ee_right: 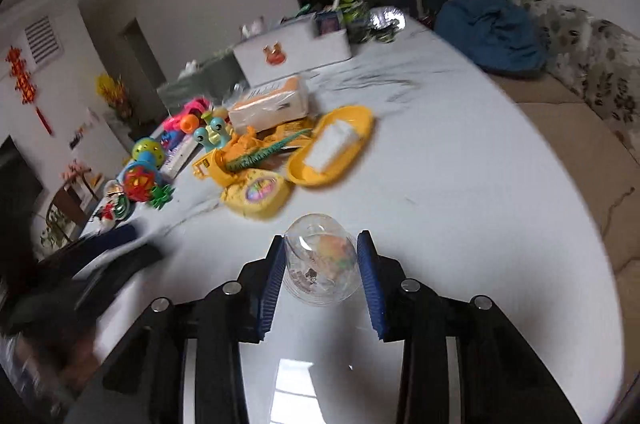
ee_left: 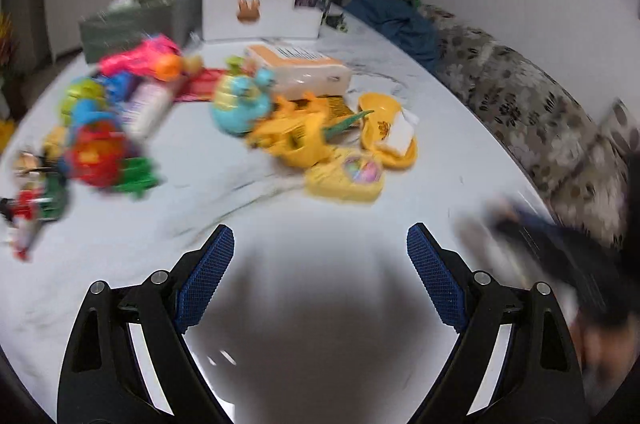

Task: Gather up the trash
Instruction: 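Grasp a clear capsule with the right tool while the left tool grasps the yellow dial toy, then lower both held items into the cardboard box and open both tools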

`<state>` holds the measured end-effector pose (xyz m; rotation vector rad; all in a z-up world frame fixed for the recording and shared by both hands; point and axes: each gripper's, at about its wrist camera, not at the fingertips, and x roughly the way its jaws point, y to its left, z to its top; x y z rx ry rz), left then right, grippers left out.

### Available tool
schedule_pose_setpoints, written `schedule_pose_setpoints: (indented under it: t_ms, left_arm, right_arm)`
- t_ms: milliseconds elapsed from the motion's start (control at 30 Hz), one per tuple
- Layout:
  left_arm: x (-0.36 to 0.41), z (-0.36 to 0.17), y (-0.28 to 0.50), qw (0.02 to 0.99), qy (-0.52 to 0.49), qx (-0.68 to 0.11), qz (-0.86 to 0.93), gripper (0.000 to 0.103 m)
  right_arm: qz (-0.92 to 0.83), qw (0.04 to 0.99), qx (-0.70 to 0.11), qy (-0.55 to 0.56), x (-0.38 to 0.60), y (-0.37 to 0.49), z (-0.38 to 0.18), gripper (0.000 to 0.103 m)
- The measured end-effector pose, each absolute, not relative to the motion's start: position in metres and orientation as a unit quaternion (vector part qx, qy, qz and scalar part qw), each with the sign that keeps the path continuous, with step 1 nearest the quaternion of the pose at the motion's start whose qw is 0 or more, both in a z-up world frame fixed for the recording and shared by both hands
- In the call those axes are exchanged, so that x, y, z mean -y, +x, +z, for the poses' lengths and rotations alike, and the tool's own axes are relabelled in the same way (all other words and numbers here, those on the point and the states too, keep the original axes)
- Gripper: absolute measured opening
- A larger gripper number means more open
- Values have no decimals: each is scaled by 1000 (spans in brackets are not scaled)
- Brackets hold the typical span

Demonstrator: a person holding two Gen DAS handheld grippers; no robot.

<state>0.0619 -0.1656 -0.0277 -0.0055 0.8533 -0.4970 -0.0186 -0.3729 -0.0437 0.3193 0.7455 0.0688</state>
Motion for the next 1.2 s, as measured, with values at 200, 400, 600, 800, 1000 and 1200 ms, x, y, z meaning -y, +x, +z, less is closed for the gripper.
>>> schedule_pose_setpoints:
  t_ms: [200, 400, 600, 800, 1000, 1200]
  left_arm:
    - [224, -55, 105, 880, 37, -446, -161, 86]
    - [234, -54, 114, 882, 73, -439, -156, 63]
    - [205, -48, 84, 878, 52, -439, -184, 63]
    - [138, -11, -7, 900, 61, -370, -223, 63]
    - [65, 4, -110, 914, 109, -315, -231, 63]
    - [24, -31, -175, 897, 161, -334, -240, 63]
  right_arm:
    - [1, 916, -358, 183, 414, -77, -52, 37]
    - [16, 915, -352, 196, 417, -85, -61, 37]
    - [55, 917, -341, 200, 391, -86, -58, 37]
    - [112, 922, -332, 167, 342, -99, -44, 37]
    - [196, 913, -335, 122, 279, -130, -37, 37]
    - [282, 871, -395, 75, 214, -174, -61, 37]
